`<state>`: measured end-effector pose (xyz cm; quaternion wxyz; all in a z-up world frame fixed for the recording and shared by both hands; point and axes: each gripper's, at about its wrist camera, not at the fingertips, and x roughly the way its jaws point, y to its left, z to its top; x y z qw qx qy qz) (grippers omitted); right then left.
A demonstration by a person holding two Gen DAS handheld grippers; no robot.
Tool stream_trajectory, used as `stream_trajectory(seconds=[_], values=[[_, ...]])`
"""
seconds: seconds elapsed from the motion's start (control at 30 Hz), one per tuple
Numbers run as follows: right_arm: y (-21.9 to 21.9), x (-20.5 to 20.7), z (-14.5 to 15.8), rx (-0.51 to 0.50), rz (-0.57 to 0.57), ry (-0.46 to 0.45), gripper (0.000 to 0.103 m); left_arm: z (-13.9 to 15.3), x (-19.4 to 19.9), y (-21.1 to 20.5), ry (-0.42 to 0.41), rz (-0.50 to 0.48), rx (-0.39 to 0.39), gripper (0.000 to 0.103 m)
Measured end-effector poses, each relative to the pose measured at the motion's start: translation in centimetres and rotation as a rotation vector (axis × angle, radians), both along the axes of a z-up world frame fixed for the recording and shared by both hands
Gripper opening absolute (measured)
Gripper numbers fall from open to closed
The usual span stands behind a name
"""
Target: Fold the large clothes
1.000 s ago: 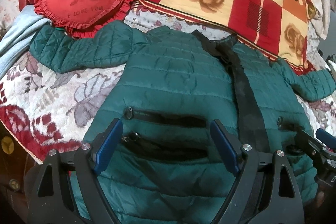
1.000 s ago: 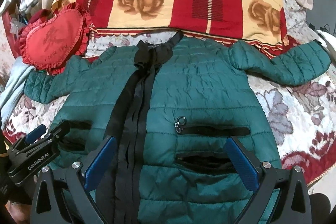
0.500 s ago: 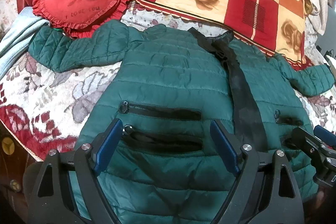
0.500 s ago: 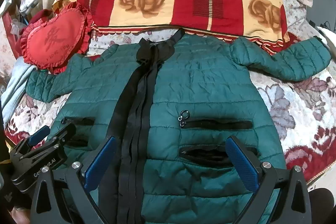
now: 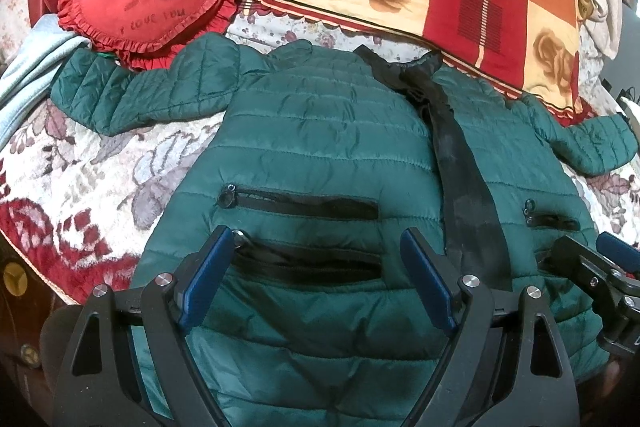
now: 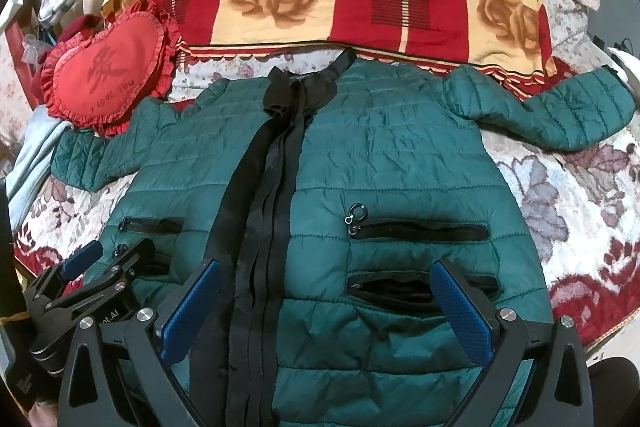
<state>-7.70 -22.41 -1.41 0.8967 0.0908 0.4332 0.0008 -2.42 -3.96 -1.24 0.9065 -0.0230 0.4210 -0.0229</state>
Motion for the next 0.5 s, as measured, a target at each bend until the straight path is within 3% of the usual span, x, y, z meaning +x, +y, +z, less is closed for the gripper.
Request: stream_trajectory(seconds=[0.5], values=[[0.30,0.12,-0.43,-0.003,0.010,0.006,0.103,-0.38,0.12,0.29,0.013,0.005,0.002,0.085]])
